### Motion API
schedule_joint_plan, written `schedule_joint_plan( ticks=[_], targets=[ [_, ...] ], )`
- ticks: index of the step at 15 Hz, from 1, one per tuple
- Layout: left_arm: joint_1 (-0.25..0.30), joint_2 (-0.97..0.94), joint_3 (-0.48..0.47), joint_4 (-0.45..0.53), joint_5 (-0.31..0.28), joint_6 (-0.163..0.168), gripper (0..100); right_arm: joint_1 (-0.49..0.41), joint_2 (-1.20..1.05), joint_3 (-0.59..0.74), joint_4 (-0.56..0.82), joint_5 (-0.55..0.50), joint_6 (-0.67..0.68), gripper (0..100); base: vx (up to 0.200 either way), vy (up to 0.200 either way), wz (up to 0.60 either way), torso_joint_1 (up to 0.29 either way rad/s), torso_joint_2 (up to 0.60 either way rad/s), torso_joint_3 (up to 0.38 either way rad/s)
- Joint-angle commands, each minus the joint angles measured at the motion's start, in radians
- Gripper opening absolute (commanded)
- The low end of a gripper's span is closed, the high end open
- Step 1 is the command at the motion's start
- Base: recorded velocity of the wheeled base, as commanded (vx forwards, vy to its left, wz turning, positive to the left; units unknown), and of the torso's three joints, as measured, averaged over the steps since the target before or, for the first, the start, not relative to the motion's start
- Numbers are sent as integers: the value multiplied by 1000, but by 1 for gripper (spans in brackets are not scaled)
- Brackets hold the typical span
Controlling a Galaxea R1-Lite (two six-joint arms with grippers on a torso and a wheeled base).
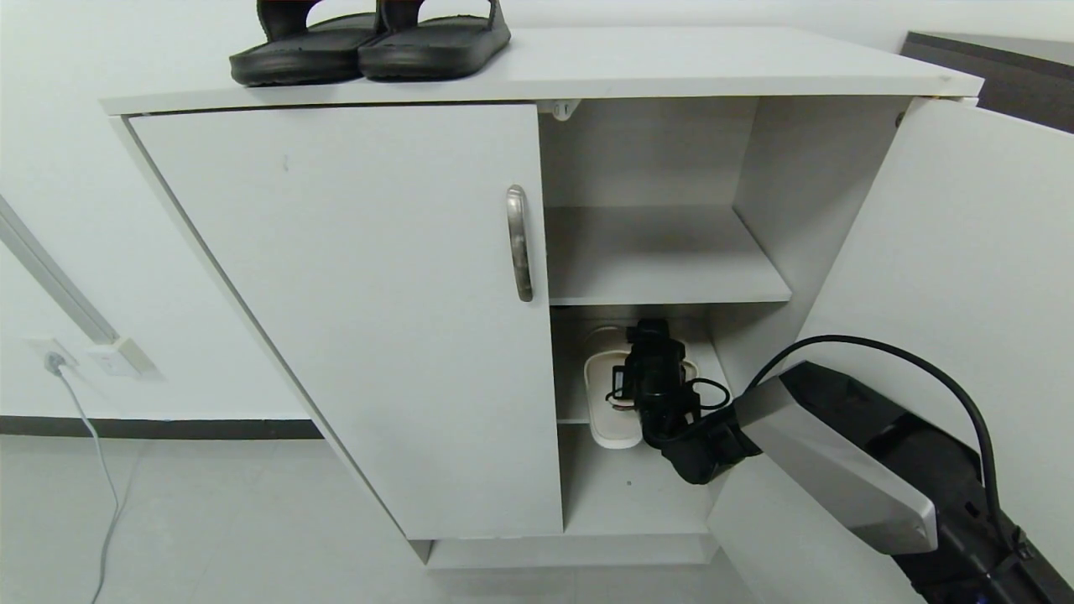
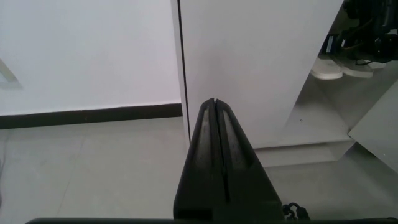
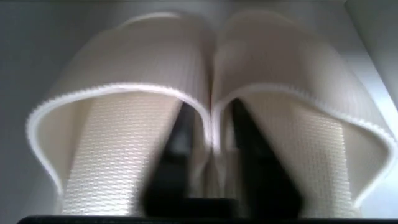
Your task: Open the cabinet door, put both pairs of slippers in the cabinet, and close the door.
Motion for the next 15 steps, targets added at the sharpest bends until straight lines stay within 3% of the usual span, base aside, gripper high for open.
schedule_joint_plan(
  ticks=[1, 6, 15],
  targets=[
    [0, 1, -1, 0, 0, 0, 0, 6, -11, 22, -3, 0, 0, 100, 0, 0, 0, 0, 0, 0],
    [0, 1, -1, 0, 0, 2, 0, 53, -126, 217, -89, -11, 1, 100, 0, 0, 0, 0, 0, 0],
    [0, 1, 0, 0, -2, 3, 0, 172, -411, 814, -368, -98, 10, 100, 0, 0, 0, 0, 0, 0]
  ],
)
